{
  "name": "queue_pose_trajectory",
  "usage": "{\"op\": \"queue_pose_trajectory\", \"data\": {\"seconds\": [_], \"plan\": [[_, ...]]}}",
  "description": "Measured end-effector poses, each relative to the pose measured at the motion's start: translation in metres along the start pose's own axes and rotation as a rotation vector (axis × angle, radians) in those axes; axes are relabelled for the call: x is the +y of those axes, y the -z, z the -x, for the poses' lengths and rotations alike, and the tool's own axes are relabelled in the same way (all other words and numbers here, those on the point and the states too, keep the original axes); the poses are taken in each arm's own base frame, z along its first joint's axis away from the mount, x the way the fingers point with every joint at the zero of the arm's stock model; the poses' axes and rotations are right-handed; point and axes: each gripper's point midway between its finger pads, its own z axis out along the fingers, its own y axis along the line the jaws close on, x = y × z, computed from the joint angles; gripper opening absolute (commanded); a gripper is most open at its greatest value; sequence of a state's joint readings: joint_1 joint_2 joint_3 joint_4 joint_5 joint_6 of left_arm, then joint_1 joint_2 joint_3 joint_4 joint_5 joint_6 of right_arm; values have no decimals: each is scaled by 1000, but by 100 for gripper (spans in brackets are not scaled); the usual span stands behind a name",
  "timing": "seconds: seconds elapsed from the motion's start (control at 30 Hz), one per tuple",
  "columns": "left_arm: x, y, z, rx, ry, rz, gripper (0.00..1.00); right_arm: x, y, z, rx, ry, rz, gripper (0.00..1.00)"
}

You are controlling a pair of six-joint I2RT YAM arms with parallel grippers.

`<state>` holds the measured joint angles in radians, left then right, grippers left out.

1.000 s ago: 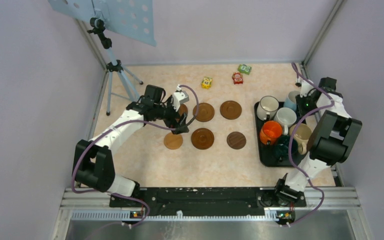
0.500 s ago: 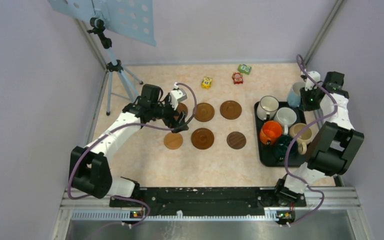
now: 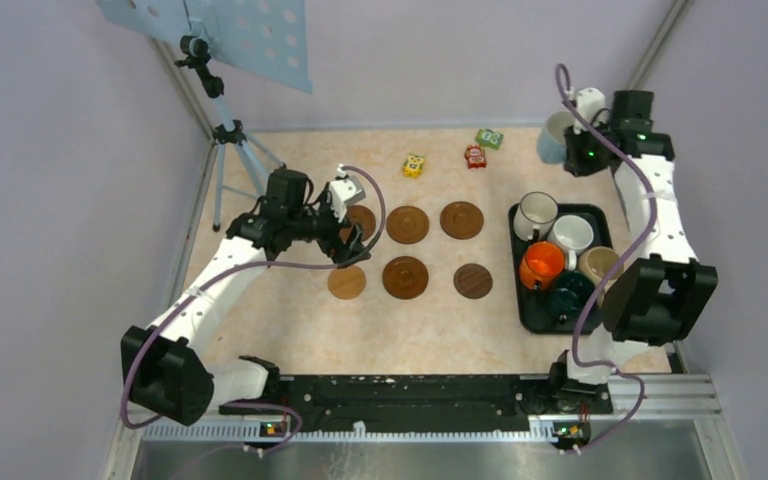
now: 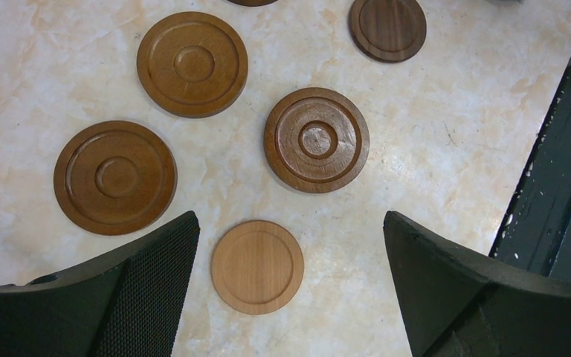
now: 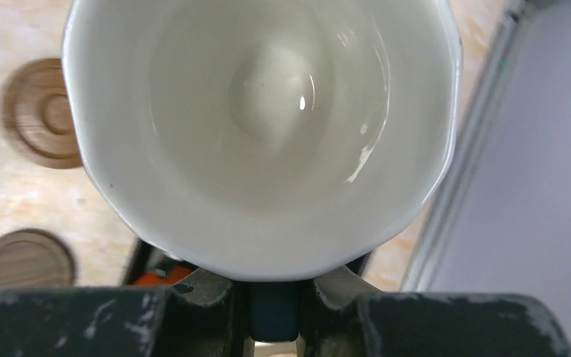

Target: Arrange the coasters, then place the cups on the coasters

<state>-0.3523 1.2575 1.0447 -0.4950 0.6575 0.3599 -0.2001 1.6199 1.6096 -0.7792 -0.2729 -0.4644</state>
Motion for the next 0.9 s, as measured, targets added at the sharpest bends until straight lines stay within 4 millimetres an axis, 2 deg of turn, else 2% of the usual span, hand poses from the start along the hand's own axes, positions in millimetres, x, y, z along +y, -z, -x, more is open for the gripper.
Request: {"op": "queue_pose_trajectory", "data": {"seconds": [0.07,0.2,0.23,0.33,0.47,0.63,0.73,0.9], "plan": [[-2,7,0,8,0,11,99,30,-2,17,-8,41,39,0],[-10,33,8,-21,-23,54,99,106,-7,47,-25,129,153,0],[-13,45,13,-42,-39,78,99,124,-9,53,-29,143,181,0],[-12,61,18,-68,-53,134,99,177,-20,58,-16,174,269,0],[-8,80,18,-78,-31,218,99,223,-31,50,29,193,333,0],[5,98,10,-74,58,306,99,267,-37,45,53,221,370,0],[14,101,-1,-73,120,338,99,296,-38,45,48,245,407,0],[16,106,-18,-79,197,351,99,335,-46,35,58,279,455,0]]}}
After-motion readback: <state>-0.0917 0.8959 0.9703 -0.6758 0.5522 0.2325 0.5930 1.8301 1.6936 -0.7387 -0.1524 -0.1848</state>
